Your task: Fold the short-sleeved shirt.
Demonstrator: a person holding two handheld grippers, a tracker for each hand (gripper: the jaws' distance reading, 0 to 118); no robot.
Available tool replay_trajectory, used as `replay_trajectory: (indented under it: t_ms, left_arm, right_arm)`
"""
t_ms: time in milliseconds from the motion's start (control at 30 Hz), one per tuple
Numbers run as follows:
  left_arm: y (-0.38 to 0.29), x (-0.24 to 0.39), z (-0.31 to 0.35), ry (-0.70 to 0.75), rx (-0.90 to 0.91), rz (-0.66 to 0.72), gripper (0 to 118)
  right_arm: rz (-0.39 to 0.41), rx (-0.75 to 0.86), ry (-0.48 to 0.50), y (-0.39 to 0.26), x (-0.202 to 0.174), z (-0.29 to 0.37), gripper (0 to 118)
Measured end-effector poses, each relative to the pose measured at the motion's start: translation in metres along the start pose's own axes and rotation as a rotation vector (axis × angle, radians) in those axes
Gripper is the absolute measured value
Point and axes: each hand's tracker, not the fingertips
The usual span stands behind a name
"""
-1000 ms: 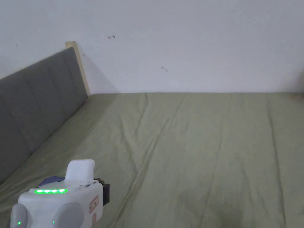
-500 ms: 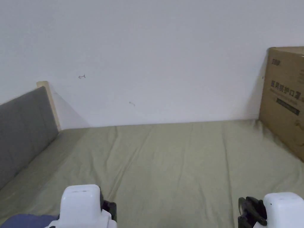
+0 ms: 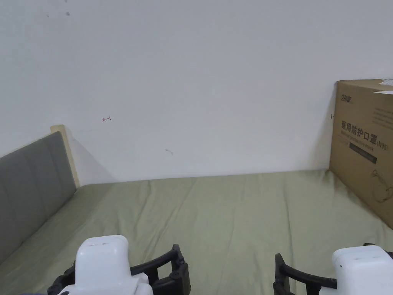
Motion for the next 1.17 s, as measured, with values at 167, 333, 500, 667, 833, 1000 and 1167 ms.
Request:
replay_trajectory:
  t_ms: [167,333,500,667,833,1000,1167]
  left_arm:
    - [-0.005,0.01,-0.001,0.074,-0.01,-0.061,113]
    - [-0.003,0.011,0.001,0.094,-0.022,-0.024,113]
    - [-0.001,0.009,-0.002,0.105,-0.05,-0.022,113]
    - [0.001,0.008,0.0,0.081,-0.051,-0.013,113]
    - [0.0,0.013,0.003,0.093,-0.021,-0.056,113]
    - [0.002,0.012,0.006,0.063,-0.031,-0.022,113]
    - [-0.001,0.014,0.006,0.07,-0.038,-0.045,113]
  right_arm:
    - [-0.069,-0.024,-0.003,0.002,0.009,-0.003,112]
    - [-0.068,-0.049,-0.029,0.0,0.014,-0.006,112]
    - [-0.118,-0.076,0.028,-0.001,0.017,-0.004,112]
    - [-0.1,-0.073,0.028,-0.001,0.013,-0.003,112]
    - [-0.094,-0.072,0.028,-0.001,0.013,-0.002,112]
    - [-0.094,-0.075,0.02,-0.001,0.014,-0.002,112]
    - [-0.092,-0.078,0.017,-0.002,0.015,-0.001,112]
